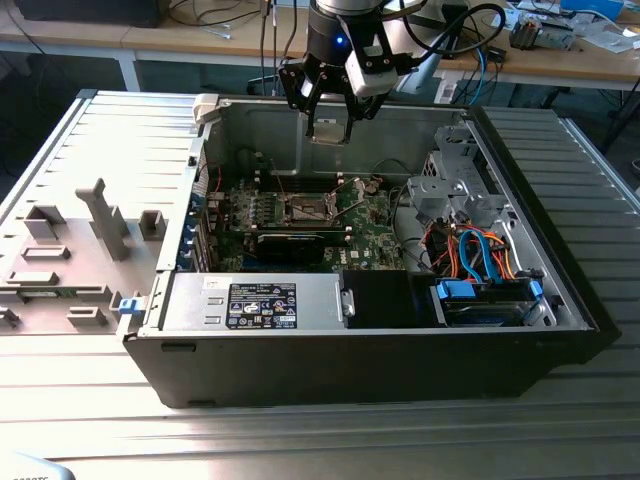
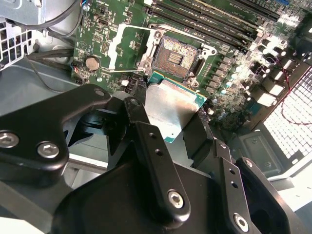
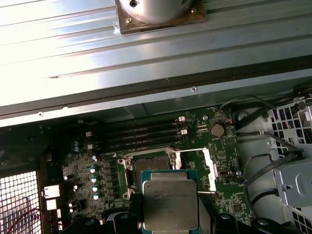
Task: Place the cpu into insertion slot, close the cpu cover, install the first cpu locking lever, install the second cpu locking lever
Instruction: 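Place the cpu into insertion slot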
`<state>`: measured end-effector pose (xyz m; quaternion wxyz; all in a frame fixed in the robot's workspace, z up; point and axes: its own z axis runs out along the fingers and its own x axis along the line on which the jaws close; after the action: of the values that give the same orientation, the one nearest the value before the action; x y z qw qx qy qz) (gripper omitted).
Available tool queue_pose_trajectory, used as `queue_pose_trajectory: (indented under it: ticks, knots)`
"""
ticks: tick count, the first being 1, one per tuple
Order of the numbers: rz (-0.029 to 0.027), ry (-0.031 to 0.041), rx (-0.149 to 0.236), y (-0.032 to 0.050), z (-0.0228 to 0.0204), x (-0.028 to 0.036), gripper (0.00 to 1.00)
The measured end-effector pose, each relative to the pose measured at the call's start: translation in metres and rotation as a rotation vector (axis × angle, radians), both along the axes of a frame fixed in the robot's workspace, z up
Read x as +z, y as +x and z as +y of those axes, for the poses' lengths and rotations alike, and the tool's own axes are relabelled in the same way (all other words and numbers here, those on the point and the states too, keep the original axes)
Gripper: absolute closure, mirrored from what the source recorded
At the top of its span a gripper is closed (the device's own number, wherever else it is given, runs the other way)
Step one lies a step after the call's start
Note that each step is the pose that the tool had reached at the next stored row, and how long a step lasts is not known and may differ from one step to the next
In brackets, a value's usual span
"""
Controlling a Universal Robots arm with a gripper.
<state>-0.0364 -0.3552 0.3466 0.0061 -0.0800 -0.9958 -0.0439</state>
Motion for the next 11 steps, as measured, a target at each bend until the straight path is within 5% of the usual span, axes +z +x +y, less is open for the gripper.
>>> queue_pose_trajectory:
  ticks: [11]
  knots:
    - [0.0, 0.0, -0.005, 0.0, 0.0, 0.0, 0.46]
